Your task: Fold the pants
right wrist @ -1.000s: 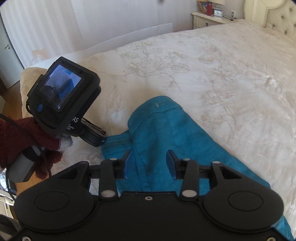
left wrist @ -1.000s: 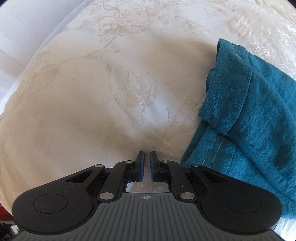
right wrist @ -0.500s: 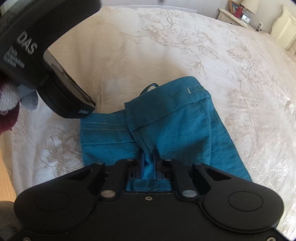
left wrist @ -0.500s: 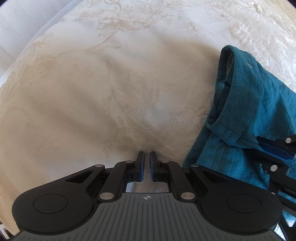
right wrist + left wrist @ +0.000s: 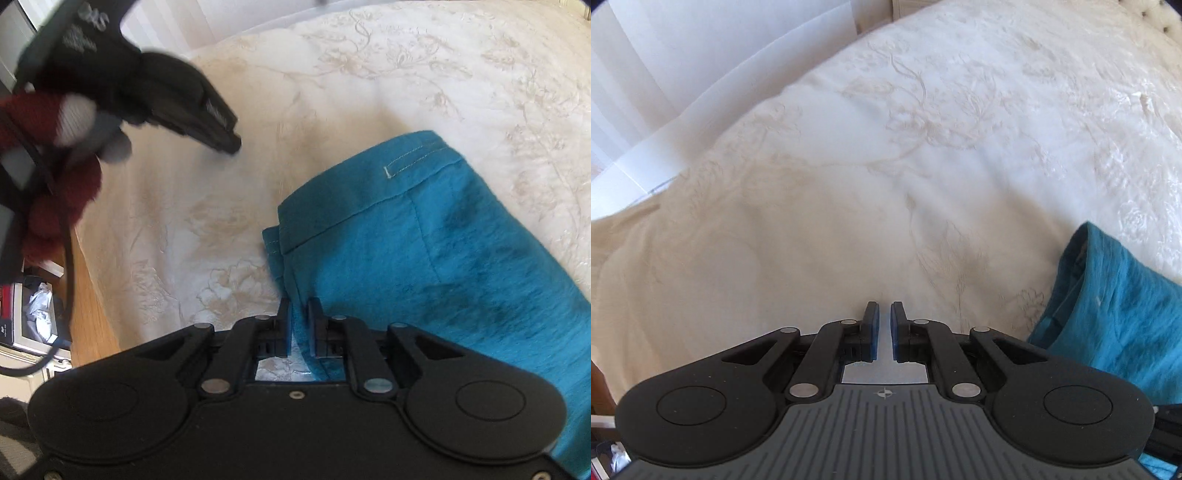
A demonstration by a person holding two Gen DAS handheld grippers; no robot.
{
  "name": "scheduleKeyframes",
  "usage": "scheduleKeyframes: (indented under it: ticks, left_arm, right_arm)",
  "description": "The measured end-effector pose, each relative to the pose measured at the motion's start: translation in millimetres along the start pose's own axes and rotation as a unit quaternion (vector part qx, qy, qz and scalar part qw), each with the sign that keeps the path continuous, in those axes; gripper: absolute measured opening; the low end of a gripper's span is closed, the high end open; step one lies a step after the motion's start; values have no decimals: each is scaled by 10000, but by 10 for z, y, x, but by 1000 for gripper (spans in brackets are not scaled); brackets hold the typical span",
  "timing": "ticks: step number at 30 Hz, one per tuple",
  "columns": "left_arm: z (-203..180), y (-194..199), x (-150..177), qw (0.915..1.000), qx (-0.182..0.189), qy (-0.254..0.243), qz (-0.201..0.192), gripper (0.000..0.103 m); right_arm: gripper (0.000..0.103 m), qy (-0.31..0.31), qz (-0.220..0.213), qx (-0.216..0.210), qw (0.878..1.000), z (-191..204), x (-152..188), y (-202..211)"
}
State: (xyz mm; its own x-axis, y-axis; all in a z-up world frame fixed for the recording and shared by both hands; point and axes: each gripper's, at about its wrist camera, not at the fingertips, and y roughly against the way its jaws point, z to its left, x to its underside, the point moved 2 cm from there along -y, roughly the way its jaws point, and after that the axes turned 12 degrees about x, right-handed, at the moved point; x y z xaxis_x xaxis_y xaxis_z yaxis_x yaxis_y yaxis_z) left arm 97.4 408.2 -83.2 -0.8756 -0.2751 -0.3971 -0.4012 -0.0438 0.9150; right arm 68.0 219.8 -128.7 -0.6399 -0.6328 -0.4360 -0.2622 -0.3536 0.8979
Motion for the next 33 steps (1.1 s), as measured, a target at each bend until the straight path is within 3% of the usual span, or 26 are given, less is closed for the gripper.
scheduleKeyframes:
  ticks: [3, 6, 9, 15, 21, 23, 25, 29, 33]
  left_arm:
    - [-163, 165, -147, 9992, 136, -275, -247, 8]
    - [-563, 232, -252, 9962, 464, -617, -392, 8]
    - [-1006, 148, -297, 9913, 878, -915, -356, 8]
    - [-1681, -200, -137, 9823, 1283, -1367, -16, 9]
    - [-1709, -562, 330, 9817, 950, -1457, 776, 8]
    - [-1631, -619, 539, 9796, 803, -1537, 1012, 8]
    - [-1586, -639, 712, 9773, 724, -1673, 1076, 8]
    - [-1577, -620, 832, 9761, 611, -1803, 1046, 8]
    - [-1535, -671, 769, 9804, 605, -1477, 1153, 8]
  right_arm:
    - [24, -51, -37, 5, 10000, -10, 24, 31]
    - [24, -391, -154, -103, 9991, -174, 88, 236]
    - [40, -843, -268, -72, 9961, -409, 196, 494]
    - [41, -1802, -244, 627, 9813, -1209, 565, 889]
    - [43, -2225, -82, 1482, 9636, -2096, 743, 914]
    - [54, -2282, -51, 1649, 9595, -2346, 737, 866]
    - [56, -2260, 32, 1757, 9582, -2543, 730, 774]
    - [56, -2120, 297, 1726, 9615, -2713, 778, 507]
    - [57, -1903, 745, 1217, 9713, -2662, 931, 369]
